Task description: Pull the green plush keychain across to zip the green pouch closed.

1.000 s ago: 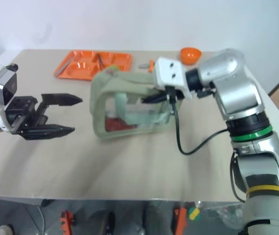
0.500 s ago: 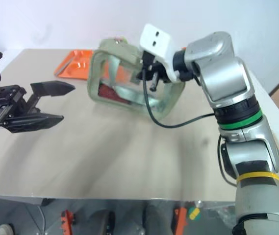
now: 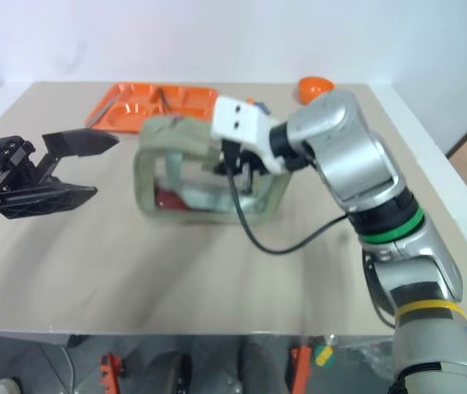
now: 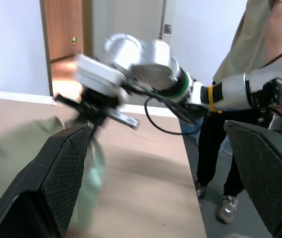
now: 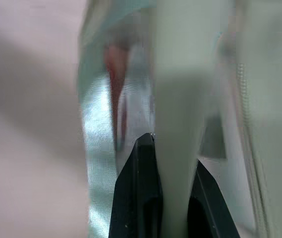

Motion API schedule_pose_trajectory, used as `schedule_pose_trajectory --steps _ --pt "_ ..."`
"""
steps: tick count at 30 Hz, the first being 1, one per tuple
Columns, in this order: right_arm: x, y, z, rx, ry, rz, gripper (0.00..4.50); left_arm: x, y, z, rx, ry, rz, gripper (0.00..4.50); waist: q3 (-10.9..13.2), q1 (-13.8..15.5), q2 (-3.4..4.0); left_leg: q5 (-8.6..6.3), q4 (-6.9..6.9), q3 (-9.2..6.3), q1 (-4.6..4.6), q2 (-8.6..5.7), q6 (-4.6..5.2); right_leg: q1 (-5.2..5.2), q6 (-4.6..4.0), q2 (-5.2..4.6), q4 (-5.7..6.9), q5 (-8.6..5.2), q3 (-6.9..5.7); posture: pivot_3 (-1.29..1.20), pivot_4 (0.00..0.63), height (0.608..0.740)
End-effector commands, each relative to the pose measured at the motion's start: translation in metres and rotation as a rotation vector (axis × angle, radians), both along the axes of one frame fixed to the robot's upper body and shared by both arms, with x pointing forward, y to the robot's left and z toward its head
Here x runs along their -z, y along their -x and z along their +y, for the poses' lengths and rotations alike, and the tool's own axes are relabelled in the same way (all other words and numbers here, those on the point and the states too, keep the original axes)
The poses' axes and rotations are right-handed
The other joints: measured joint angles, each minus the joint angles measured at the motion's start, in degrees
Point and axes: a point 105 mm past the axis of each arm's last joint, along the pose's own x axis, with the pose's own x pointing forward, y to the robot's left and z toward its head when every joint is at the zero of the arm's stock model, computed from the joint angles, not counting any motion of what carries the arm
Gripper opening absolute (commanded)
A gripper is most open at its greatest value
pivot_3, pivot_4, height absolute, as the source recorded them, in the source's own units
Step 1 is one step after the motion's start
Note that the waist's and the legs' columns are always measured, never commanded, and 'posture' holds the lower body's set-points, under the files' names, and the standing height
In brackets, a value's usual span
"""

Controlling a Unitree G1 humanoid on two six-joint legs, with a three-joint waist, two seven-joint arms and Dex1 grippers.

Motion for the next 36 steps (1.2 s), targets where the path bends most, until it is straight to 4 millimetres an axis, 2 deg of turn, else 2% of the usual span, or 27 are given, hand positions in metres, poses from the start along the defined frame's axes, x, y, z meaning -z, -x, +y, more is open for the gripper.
schedule_pose_trajectory --steps 1,4,8,11,16,23,33,36 --pt "-0.014 0.009 0.007 -0.026 -0.042 -0.046 0.02 -0.011 0.006 0.004 0.000 0.018 -0.042 4.50 0.0 0.0 0.00 0.01 0.02 0.01 0.00 0.00 0.00 0.01 0.01 0.01 0.00 0.05 0.00 0.00 0.150 0.740" --pt "-0.013 0.003 0.013 0.001 -0.070 -0.062 0.02 -0.011 0.007 0.004 0.003 0.021 -0.040 4.50 0.0 0.0 0.00 0.09 0.04 0.00 0.02 0.01 -0.01 0.03 -0.03 0.05 0.00 0.13 -0.01 0.00 0.150 0.740" --pt "-0.030 -0.011 0.009 0.051 -0.100 -0.093 0.02 -0.012 0.007 0.004 0.012 0.023 -0.038 4.50 0.0 0.0 0.00 0.22 0.03 -0.05 0.02 0.03 -0.13 0.02 -0.07 0.13 0.02 0.19 -0.02 0.00 0.150 0.740" --pt "-0.036 -0.014 0.010 0.052 -0.103 -0.098 0.02 -0.013 0.007 0.005 0.017 0.033 -0.039 4.50 0.0 0.0 -0.01 0.25 0.03 -0.03 0.02 0.03 -0.13 0.02 -0.07 0.14 0.03 0.21 0.00 0.00 0.150 0.740" --pt "-0.019 -0.012 0.021 0.020 -0.104 -0.060 0.02 -0.013 0.006 0.004 0.020 0.041 -0.038 4.50 0.0 -0.1 -0.02 0.25 0.01 -0.03 0.01 0.04 -0.12 0.01 -0.07 0.15 0.03 0.21 0.01 0.00 0.150 0.740" --pt "0.006 -0.012 0.026 0.029 -0.149 0.014 0.02 -0.014 0.006 0.008 0.010 0.051 -0.028 4.50 -0.1 -0.1 -0.10 0.26 0.02 -0.04 0.04 0.07 -0.13 0.05 -0.07 0.17 0.03 0.25 0.01 0.00 0.150 0.740" --pt "0.013 -0.018 0.027 0.063 -0.145 -0.010 0.02 -0.014 0.004 0.010 0.017 0.068 -0.016 4.50 -0.1 -0.1 -0.11 0.35 0.03 -0.08 0.06 0.07 -0.13 0.07 -0.10 0.27 0.03 0.31 0.02 0.00 0.150 0.740" --pt "0.013 -0.011 0.028 0.023 -0.134 0.001 0.87 -0.014 0.004 0.012 0.020 0.076 -0.013 4.50 -0.1 -0.1 -0.11 0.36 0.02 -0.09 0.06 0.08 -0.13 0.07 -0.11 0.33 0.03 0.32 0.02 0.00 0.150 0.740"
